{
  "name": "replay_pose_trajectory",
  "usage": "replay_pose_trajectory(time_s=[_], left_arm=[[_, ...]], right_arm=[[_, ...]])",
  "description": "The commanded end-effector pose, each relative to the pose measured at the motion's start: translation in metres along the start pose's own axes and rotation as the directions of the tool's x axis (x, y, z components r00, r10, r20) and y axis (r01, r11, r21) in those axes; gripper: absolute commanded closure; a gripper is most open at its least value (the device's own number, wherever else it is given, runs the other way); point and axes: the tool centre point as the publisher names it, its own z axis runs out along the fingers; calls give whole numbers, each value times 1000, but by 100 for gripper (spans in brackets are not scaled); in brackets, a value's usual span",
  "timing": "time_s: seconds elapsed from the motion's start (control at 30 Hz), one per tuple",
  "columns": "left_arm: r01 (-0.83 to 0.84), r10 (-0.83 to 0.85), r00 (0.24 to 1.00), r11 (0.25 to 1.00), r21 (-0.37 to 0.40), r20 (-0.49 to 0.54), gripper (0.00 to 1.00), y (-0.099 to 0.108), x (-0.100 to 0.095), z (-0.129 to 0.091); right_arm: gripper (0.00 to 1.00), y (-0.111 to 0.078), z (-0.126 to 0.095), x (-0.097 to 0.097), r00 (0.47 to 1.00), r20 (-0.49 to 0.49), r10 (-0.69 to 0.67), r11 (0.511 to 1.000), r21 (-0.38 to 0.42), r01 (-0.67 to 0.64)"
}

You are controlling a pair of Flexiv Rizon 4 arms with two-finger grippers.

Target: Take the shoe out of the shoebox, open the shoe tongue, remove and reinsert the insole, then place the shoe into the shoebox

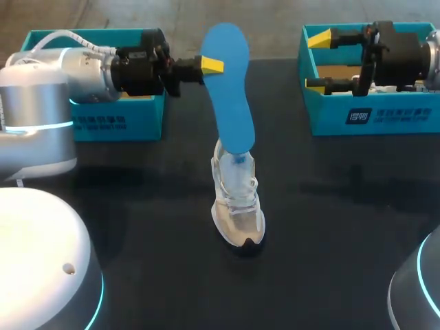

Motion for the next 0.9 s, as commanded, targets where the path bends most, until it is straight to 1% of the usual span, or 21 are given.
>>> replay_pose_trajectory(time_s=[0.03, 0.2, 0.4, 0.47, 0.6, 0.7, 0.9], left_arm=[[12, -12, 1000, 1000, -1, -2, 100, -1, -2, 1], [93, -93, 996, 996, -18, -10, 100, -2, -4, 2], [120, -120, 993, 992, -27, -7, 100, -3, -7, 3], [128, -129, 992, 991, -26, -9, 100, -4, -8, 3], [132, -132, 991, 991, -25, -3, 100, -6, -12, 2], [140, -140, 990, 990, -25, -2, 100, -8, -15, 3], [151, -151, 989, 988, -23, 6, 100, -11, -20, 3]], right_arm=[[0, 1, 2, 0, 1000, 0, 0, 1000, 0, 0], [0, 1, 2, 0, 1000, 0, 0, 1000, 0, 0], [0, 1, 2, 0, 1000, 0, 0, 1000, 0, 0], [0, 2, 1, 6, 999, 35, -30, 1000, -3, 30], [0, 2, 6, 18, 992, 108, -70, 997, 16, 69], [0, 1, 10, 26, 980, 174, -92, 996, 22, 89], [0, -1, 20, 44, 955, 262, -138, 990, 32, 134]])
